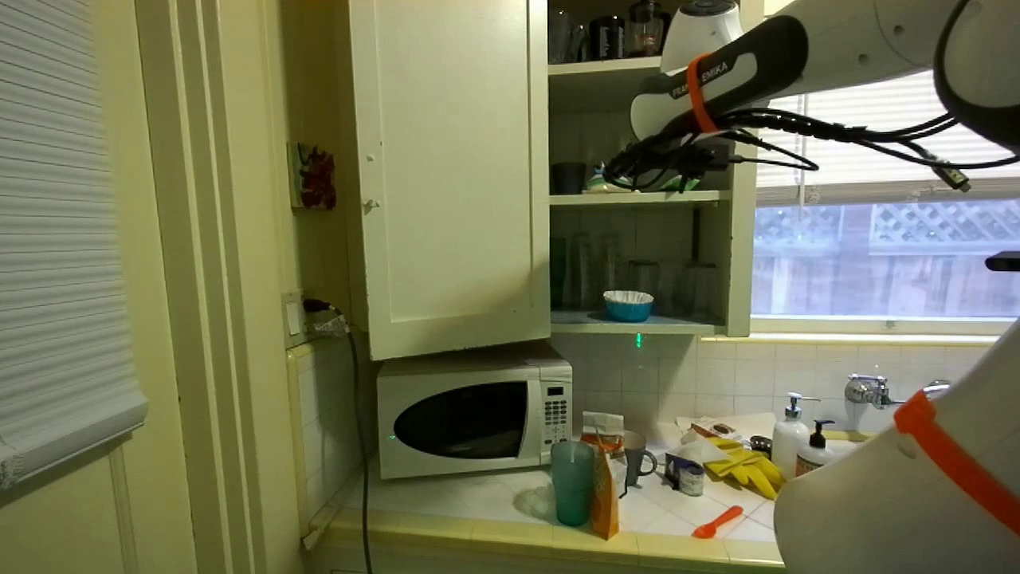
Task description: Pick up the green cloth from the bowl and put it in the cabinet
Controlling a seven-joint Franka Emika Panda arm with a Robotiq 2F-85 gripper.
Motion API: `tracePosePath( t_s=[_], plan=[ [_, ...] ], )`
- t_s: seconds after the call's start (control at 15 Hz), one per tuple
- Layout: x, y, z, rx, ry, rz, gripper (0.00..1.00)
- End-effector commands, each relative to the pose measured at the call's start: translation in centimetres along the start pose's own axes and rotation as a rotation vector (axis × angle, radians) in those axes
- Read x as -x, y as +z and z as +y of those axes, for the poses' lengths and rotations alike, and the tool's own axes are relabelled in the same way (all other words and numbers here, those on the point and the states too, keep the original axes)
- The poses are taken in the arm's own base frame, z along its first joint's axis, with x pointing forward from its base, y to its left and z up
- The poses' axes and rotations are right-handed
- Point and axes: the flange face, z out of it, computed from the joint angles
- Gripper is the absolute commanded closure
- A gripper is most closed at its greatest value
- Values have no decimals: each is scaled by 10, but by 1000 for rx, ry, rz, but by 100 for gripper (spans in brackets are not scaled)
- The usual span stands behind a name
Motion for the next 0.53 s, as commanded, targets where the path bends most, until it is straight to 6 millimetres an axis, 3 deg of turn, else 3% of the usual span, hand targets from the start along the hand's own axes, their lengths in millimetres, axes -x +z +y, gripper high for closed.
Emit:
tracePosePath(
  t_s=[0.0, 0.2, 0.27, 0.47],
  plan=[
    [19, 2, 6, -28, -32, -71, 0],
    [28, 9, 7, -48, -68, -74, 0],
    [16, 10, 3, -13, -49, -55, 0],
    [16, 11, 2, -14, -52, -56, 0]
  ],
)
